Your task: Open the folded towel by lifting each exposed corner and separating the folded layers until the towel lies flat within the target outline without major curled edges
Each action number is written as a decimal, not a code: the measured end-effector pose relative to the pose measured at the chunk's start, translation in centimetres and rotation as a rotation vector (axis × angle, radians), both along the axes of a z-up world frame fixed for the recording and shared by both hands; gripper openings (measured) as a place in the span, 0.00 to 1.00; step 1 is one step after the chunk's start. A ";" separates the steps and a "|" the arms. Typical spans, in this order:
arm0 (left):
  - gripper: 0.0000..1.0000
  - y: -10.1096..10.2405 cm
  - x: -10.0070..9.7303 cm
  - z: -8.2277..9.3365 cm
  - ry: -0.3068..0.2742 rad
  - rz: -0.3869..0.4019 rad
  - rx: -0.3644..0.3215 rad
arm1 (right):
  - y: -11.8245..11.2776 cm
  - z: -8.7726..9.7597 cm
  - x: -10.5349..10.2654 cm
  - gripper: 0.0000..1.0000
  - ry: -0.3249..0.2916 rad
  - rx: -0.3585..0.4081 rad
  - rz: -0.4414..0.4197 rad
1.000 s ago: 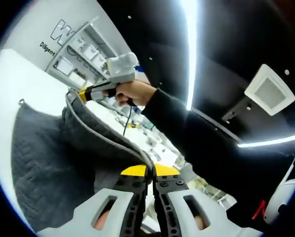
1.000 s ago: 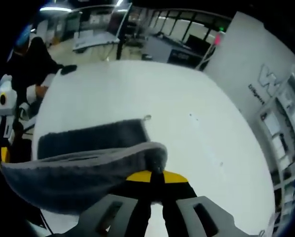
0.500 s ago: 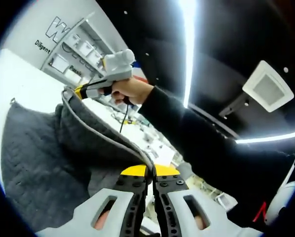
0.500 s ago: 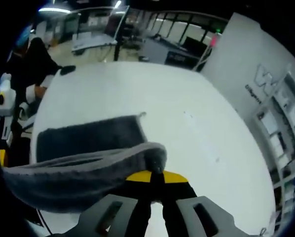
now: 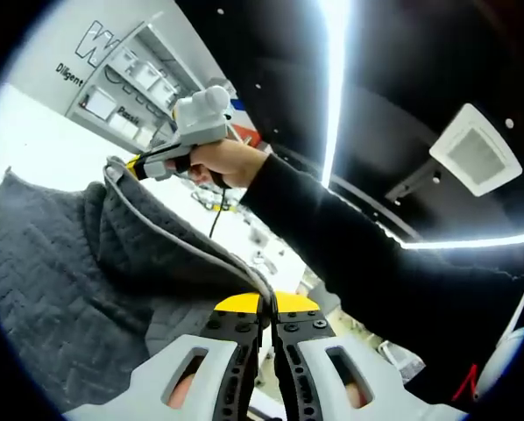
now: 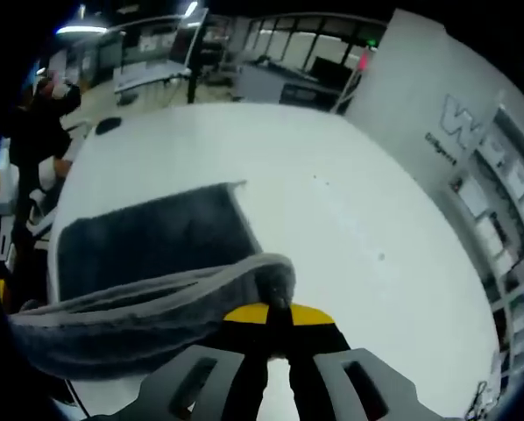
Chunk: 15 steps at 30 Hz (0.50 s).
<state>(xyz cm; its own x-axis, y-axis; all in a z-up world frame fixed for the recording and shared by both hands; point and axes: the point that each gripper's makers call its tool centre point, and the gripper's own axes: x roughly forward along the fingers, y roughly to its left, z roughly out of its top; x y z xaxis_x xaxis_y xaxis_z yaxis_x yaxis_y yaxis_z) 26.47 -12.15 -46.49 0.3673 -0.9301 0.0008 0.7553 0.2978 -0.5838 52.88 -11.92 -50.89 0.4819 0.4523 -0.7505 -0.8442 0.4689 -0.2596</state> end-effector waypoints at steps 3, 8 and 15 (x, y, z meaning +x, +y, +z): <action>0.00 -0.4 0.1 -0.1 0.001 -0.005 0.004 | -0.5 0.0 0.0 0.01 -0.006 0.002 -0.010; 0.00 -1.1 0.1 -0.2 0.001 -0.015 0.014 | -1.1 0.3 0.1 0.01 -0.030 0.015 -0.011; 0.00 -2.6 0.4 -0.4 -0.002 -0.031 0.031 | -1.4 0.0 0.3 0.01 -0.055 0.032 0.010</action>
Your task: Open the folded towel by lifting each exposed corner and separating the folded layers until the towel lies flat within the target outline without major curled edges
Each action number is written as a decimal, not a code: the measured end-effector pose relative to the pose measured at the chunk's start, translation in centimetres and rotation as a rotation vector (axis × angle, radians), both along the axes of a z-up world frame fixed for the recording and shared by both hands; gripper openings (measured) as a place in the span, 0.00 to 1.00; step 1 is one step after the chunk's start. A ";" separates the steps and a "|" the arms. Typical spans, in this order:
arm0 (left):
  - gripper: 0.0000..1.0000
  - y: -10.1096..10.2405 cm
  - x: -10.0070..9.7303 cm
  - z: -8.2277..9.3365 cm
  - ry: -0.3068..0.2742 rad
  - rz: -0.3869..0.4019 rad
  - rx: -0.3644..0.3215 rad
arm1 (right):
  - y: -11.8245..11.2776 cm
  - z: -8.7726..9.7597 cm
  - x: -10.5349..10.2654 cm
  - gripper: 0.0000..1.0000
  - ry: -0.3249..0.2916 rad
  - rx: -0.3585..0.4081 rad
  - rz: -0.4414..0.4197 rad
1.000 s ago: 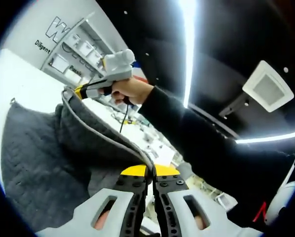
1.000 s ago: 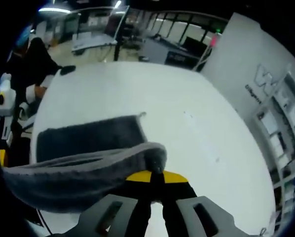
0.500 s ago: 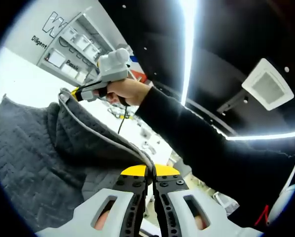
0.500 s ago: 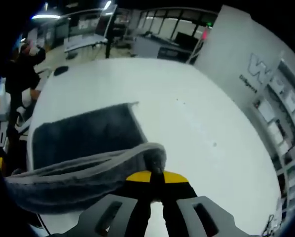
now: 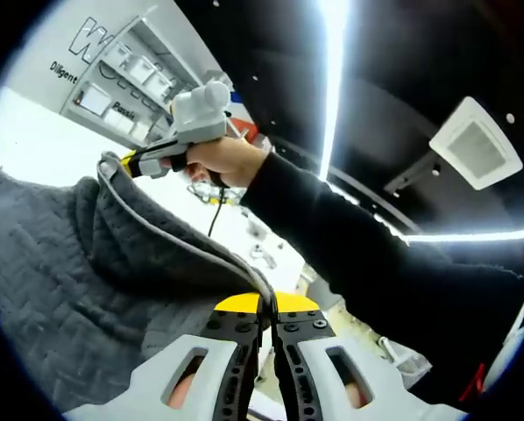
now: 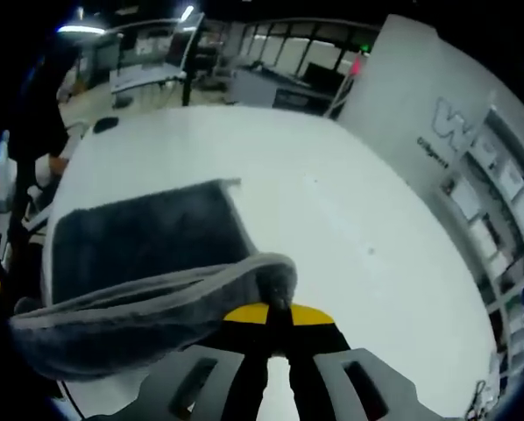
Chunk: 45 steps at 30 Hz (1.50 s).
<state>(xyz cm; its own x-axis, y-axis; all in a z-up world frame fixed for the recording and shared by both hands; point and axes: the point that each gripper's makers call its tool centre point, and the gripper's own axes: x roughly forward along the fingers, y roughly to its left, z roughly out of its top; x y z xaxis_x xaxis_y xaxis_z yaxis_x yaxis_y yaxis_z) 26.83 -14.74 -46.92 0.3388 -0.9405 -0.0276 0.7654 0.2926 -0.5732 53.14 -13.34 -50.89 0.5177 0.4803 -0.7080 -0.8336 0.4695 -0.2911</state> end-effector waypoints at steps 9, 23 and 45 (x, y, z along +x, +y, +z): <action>0.00 -1.4 0.3 -0.3 0.010 -0.012 0.009 | -0.5 -0.8 0.5 0.01 0.004 0.019 0.013; 0.00 -4.0 0.8 -1.7 0.019 -0.017 0.035 | -2.6 -2.4 1.0 0.02 0.009 0.050 -0.019; 0.00 -5.1 1.1 -2.4 0.029 -0.016 0.049 | -5.5 -3.7 0.4 0.03 0.030 0.039 -0.097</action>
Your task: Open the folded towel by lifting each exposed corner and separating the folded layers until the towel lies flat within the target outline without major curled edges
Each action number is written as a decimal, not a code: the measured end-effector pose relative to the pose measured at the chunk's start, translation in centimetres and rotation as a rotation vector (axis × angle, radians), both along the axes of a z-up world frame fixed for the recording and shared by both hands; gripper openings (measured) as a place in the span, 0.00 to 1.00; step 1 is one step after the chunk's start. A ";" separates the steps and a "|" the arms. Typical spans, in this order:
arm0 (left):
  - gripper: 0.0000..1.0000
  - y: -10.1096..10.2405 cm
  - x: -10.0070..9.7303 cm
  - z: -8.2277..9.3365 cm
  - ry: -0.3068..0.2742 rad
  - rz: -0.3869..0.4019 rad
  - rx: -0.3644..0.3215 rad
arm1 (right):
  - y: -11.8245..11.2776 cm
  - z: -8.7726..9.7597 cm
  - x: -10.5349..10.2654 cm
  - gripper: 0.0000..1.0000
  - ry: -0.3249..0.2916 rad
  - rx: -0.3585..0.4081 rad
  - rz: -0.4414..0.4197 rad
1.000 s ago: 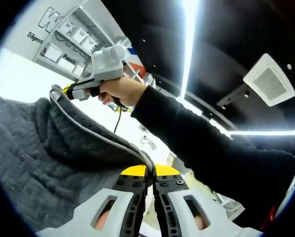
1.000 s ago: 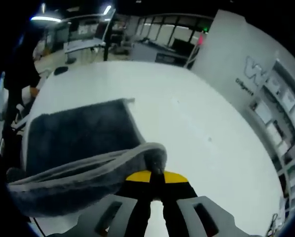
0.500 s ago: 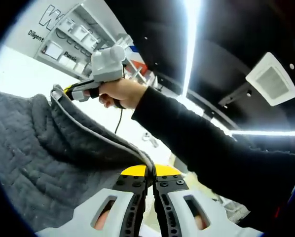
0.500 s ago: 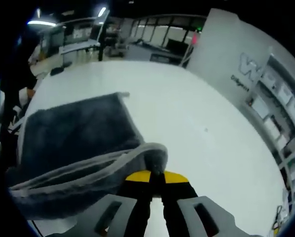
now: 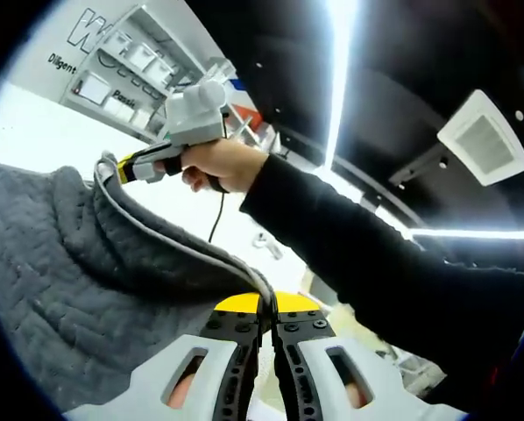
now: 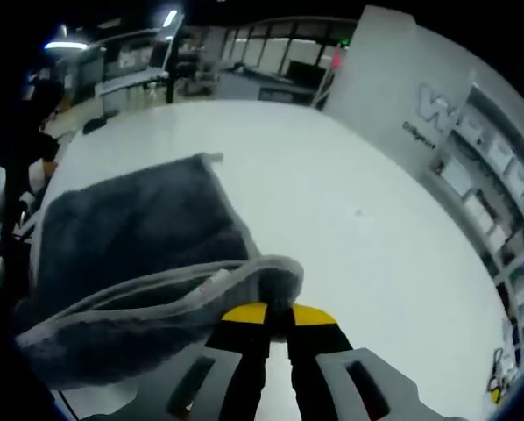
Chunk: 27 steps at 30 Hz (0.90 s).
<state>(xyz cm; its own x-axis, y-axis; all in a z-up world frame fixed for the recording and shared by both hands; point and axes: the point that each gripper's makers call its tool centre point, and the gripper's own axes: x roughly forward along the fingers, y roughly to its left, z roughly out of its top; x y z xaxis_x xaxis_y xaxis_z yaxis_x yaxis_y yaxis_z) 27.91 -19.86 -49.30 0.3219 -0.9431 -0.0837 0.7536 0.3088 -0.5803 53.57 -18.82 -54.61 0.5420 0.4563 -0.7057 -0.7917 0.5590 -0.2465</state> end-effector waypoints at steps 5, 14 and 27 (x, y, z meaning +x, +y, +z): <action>0.00 -0.3 -0.2 -0.4 0.004 -0.004 0.008 | -0.9 -0.8 -0.2 0.03 0.009 -0.001 -0.020; 0.00 -1.1 -0.2 -0.9 0.007 -0.011 0.018 | -1.0 -1.1 0.0 0.03 -0.005 0.008 -0.011; 0.00 -2.5 0.0 -1.7 0.013 -0.022 0.036 | -2.3 -2.6 0.0 0.04 -0.002 0.022 -0.035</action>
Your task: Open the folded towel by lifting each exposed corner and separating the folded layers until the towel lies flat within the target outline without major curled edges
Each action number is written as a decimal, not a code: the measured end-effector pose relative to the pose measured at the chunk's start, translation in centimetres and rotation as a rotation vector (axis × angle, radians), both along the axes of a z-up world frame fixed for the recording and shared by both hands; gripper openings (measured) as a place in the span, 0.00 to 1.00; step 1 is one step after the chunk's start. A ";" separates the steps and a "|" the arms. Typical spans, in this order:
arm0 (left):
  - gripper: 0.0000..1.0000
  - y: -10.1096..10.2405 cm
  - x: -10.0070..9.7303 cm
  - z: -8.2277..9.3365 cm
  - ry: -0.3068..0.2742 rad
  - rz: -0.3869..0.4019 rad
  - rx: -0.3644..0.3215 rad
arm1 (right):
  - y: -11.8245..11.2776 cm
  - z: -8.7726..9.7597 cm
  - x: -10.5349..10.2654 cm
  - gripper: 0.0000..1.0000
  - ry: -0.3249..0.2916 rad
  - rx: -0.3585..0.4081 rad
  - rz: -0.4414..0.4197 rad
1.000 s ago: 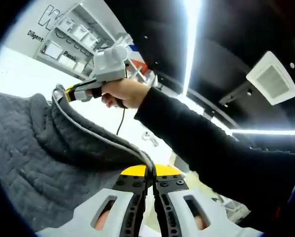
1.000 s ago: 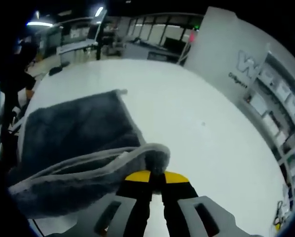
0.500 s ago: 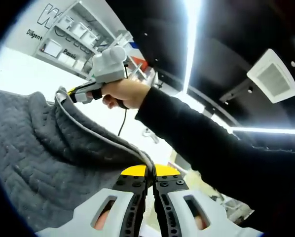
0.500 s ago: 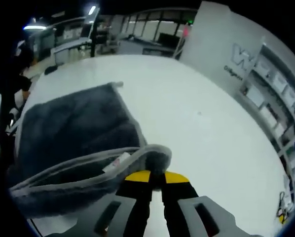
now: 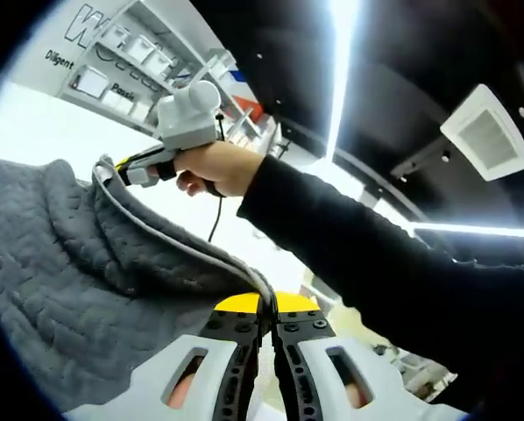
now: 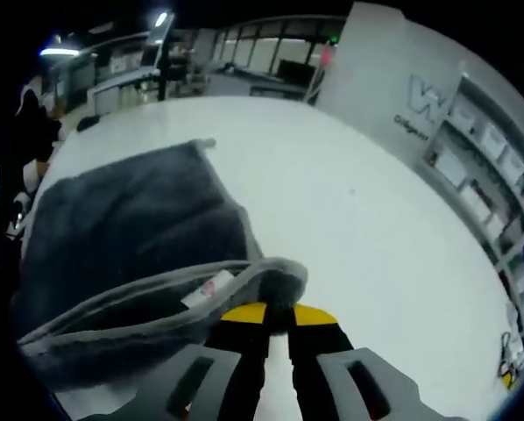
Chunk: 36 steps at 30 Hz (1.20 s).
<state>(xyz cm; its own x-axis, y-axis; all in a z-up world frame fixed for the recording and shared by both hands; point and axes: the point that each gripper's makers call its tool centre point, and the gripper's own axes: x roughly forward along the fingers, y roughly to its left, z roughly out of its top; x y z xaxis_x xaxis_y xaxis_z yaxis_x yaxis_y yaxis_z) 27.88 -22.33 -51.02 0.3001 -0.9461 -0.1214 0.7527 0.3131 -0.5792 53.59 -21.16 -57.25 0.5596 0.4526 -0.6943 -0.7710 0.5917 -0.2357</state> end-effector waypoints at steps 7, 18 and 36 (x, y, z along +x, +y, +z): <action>0.00 -0.5 0.5 -1.1 -0.011 0.006 0.033 | -0.5 -0.4 0.0 0.04 -0.004 0.007 -0.013; 0.00 -1.3 0.6 -1.9 -0.003 0.005 0.049 | -0.9 -1.2 0.4 0.04 -0.019 0.025 -0.013; 0.00 -3.0 1.7 -3.4 -0.001 0.016 0.078 | -1.2 -2.2 1.5 0.03 -0.030 0.087 -0.034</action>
<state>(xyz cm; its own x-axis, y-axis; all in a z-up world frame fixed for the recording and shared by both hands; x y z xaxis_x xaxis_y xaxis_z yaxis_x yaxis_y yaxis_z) 29.56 -25.29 -54.44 0.3148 -0.9290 -0.1947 0.7478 0.3691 -0.5519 55.08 -22.40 -59.40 0.5954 0.4912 -0.6358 -0.7436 0.6366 -0.2044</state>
